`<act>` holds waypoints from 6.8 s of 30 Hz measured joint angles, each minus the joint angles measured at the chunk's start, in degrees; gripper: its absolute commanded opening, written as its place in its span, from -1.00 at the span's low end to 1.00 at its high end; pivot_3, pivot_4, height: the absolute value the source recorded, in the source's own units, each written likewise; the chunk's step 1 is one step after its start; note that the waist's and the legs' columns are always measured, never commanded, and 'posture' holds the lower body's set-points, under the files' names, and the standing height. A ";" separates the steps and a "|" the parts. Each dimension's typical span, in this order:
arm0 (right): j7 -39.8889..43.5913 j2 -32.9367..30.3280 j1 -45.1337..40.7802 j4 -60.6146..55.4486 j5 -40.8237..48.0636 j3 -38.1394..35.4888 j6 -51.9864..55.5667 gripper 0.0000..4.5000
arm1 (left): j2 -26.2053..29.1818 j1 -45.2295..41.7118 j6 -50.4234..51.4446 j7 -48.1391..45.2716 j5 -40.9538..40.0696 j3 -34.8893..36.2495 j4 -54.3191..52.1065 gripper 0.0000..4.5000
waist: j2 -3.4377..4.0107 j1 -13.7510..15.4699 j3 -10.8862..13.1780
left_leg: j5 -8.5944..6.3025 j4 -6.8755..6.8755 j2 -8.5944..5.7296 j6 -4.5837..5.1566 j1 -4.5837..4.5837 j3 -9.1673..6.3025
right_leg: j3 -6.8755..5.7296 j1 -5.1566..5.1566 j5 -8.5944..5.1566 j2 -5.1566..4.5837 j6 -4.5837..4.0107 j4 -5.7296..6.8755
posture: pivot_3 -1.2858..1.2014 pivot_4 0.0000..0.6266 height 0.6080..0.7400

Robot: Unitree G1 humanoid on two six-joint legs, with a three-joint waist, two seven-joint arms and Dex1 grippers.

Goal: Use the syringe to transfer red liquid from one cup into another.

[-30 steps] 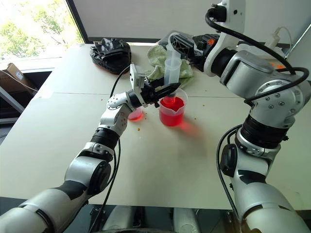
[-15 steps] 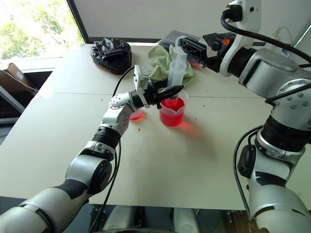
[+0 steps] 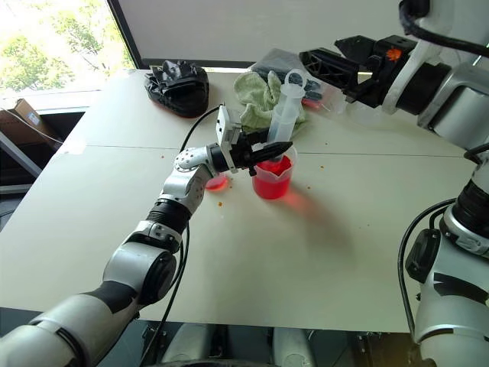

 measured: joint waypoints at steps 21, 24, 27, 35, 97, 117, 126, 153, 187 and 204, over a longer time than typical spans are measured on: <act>-10.75 6.94 2.82 1.58 8.25 -2.83 -4.02 0.91 | 3.06 -2.55 15.72 5.51 -10.67 5.43 -14.75 -0.37 | 0.00 -0.29 0.00 | 0.01 -0.03 0.04 -0.01 -0.05 -0.01 | -0.01 -0.04 0.00 0.02 0.00 -0.01 | 0.03 -0.52 0.56; -11.01 7.01 2.97 1.62 8.43 -2.01 -4.40 0.91 | 4.34 -2.02 16.79 6.84 -11.04 5.64 -16.74 -0.37 | 0.00 -0.30 0.00 | 0.01 -0.02 0.04 -0.01 -0.06 -0.01 | -0.01 -0.05 0.00 0.02 0.00 -0.01 | 0.03 -0.52 0.56; -11.10 7.27 2.97 1.81 8.58 -1.29 -4.67 0.91 | 6.72 -1.85 18.52 8.39 -11.87 6.65 -19.67 -0.37 | 0.00 -0.34 0.00 | 0.01 -0.03 0.04 -0.02 -0.06 -0.01 | -0.01 -0.05 0.00 0.02 0.00 -0.01 | 0.03 -0.52 0.56; -11.13 9.51 3.52 1.87 9.27 0.99 -5.56 0.91 | 16.40 1.82 25.31 11.45 -14.56 9.22 -29.56 -0.37 | 0.00 -0.53 0.00 | 0.01 -0.03 0.08 -0.03 -0.05 -0.02 | -0.01 -0.06 0.00 0.03 0.00 0.00 | 0.03 -0.52 0.56; 8.08 31.11 -25.23 44.72 -24.38 24.47 -24.21 0.11 | 15.82 9.16 12.15 8.93 -9.02 7.11 -16.33 -0.37 | 0.00 -2.22 0.00 | 0.03 -0.09 0.06 -0.05 -0.10 -0.04 | -0.11 -0.18 0.00 0.01 0.00 0.08 | 0.03 -0.52 0.56; 9.60 32.39 -24.06 41.57 -26.79 22.08 -22.58 -0.36 | 15.88 9.17 11.51 8.93 -8.61 7.11 -16.60 -0.37 | 0.00 -2.26 0.00 | 0.03 -0.09 0.06 -0.05 -0.10 -0.05 | -0.11 -0.19 0.00 0.01 0.00 0.10 | 0.03 -0.52 0.56; 8.72 33.86 -22.24 38.55 -28.31 21.40 -21.49 -0.36 | 15.95 9.16 11.47 8.73 -8.56 7.10 -16.19 -0.37 | 0.00 -2.29 0.00 | 0.03 -0.08 0.06 -0.05 -0.10 -0.05 | -0.12 -0.19 0.00 0.01 0.00 0.11 | 0.03 -0.52 0.56; 8.00 37.07 -20.58 32.17 -29.06 20.21 -17.54 -0.36 | 19.18 12.32 18.90 10.87 -11.79 7.92 -28.20 -0.37 | 0.00 -3.55 0.00 | 0.04 -0.09 0.05 -0.07 -0.09 -0.09 | -0.13 -0.19 0.00 0.02 0.00 0.15 | 0.03 -0.52 0.56; 8.36 39.94 -15.49 27.76 -32.01 21.69 -18.93 -0.36 | 21.44 15.69 20.59 11.13 -11.98 7.53 -31.17 -0.37 | 0.01 -3.65 0.00 | 0.05 -0.11 0.05 -0.09 -0.08 -0.10 | -0.14 -0.19 0.00 0.02 0.00 0.16 | 0.03 -0.52 0.56; 11.27 39.39 -14.55 28.02 -29.84 22.96 -14.66 0.99 | 23.23 16.81 21.48 16.27 -13.67 11.62 -35.96 -0.37 | 0.00 -3.54 0.00 | 0.05 -0.08 0.01 -0.09 -0.08 -0.14 | -0.14 -0.17 0.00 0.00 0.00 0.17 | 0.03 -0.52 0.56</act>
